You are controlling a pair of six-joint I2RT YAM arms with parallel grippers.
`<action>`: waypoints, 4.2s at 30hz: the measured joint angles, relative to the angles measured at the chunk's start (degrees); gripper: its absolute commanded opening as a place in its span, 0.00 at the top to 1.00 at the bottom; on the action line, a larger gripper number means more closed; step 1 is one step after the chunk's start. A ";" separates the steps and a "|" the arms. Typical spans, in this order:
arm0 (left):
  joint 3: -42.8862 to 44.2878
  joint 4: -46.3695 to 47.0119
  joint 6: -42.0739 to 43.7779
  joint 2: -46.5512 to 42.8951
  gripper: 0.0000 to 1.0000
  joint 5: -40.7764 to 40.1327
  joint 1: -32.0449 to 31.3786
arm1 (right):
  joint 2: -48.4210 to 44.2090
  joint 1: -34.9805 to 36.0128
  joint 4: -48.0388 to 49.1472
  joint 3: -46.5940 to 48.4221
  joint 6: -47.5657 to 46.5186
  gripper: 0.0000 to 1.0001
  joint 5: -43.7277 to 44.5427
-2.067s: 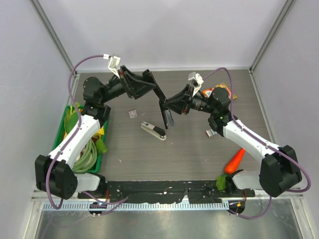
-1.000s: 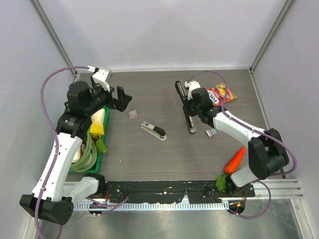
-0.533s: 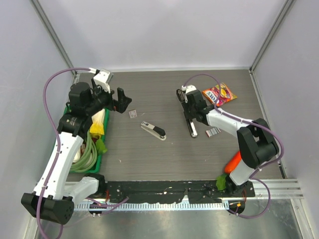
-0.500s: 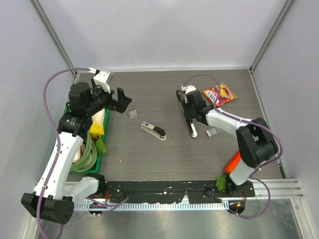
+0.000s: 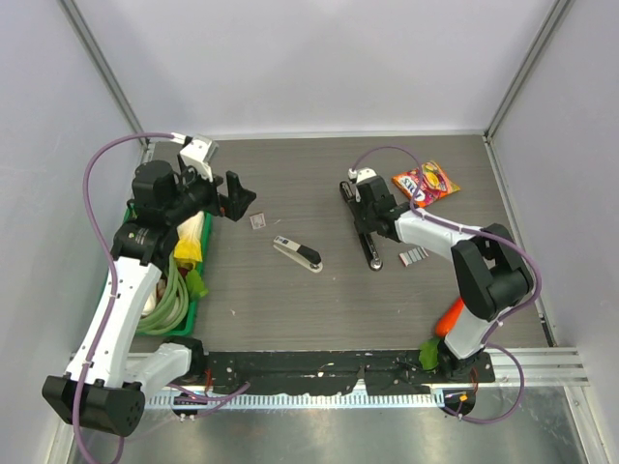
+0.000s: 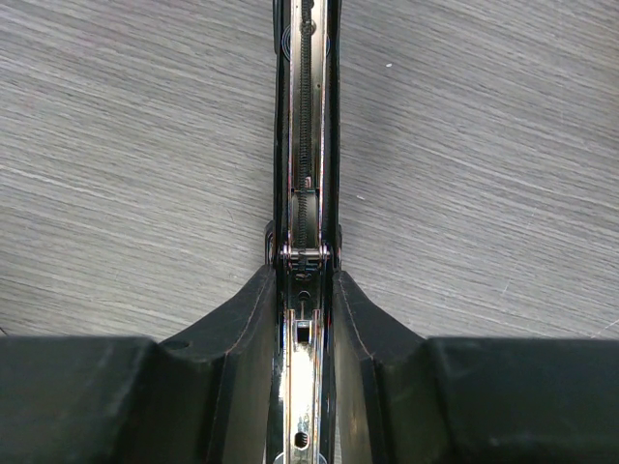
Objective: Load the staples into the stapler
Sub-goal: Place the stapler at the center of the board, then open the stapler at the center of the board.
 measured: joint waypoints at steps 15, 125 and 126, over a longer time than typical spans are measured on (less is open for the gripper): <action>0.00 0.37 -0.46 -0.02 0.00 0.87 0.24 | 0.22 0.04 0.15 1.36 0.02 0.43 -0.24; 9.44 -26.01 41.07 11.87 1.00 17.92 -23.87 | -29.24 4.68 -5.55 4.15 -25.42 0.32 -64.78; 9.44 -25.83 40.85 11.91 1.00 17.94 -23.87 | -29.24 5.11 -6.05 3.82 -26.23 0.32 -64.46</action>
